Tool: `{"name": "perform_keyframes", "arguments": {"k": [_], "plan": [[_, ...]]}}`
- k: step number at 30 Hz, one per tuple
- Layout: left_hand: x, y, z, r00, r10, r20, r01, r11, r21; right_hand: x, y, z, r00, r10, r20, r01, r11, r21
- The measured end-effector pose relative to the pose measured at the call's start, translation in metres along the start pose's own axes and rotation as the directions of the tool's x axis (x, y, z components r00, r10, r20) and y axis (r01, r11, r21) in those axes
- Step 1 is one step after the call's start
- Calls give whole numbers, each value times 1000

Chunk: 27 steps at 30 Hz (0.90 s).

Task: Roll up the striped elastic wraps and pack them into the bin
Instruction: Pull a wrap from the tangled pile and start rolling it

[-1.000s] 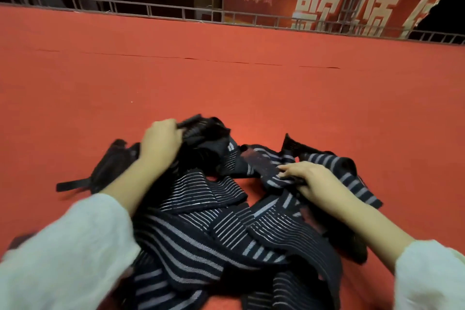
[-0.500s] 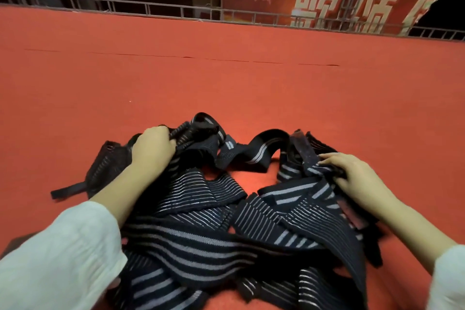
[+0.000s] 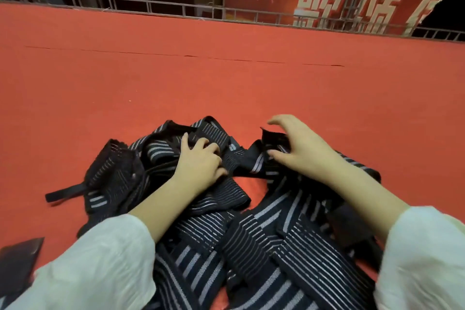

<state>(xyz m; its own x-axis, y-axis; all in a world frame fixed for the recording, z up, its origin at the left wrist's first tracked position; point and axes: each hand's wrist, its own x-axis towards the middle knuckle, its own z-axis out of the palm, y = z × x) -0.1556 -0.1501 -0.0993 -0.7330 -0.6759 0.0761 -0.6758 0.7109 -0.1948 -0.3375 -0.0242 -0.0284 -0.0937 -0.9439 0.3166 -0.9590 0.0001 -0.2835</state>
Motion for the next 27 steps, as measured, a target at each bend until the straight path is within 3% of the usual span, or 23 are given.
{"name": "perform_keyframes", "arguments": {"k": [2, 4, 7, 10, 14, 19, 23, 27], "plan": [[3, -1, 1, 995, -56, -79, 54, 998, -28, 16, -10, 16, 993, -77, 84, 82, 995, -55], [6, -5, 2, 981, -137, -137, 124, 987, -104, 29, -16, 34, 971, -62, 232, 88, 991, -104], [7, -24, 3, 929, -308, -203, 261, 938, -229, 34, -7, 64, 900, 64, 430, 137, 897, -420], [3, -55, 8, 883, -430, -187, 391, 896, -209, 30, 2, 83, 914, 85, 398, 191, 775, -603], [-5, -81, 13, 838, -535, -105, 497, 829, -257, 33, 4, 83, 954, 25, 299, 161, 799, -580], [-6, -78, 11, 844, -522, -120, 483, 839, -250, 28, 15, 72, 981, 51, 189, 48, 874, -484], [-9, -78, 11, 859, -497, -125, 455, 851, -261, 23, 27, 55, 983, 183, 4, -175, 947, -268], [-11, -72, 7, 885, -451, -118, 398, 863, -311, 12, 36, 36, 967, 250, 47, -247, 967, -70]]}}
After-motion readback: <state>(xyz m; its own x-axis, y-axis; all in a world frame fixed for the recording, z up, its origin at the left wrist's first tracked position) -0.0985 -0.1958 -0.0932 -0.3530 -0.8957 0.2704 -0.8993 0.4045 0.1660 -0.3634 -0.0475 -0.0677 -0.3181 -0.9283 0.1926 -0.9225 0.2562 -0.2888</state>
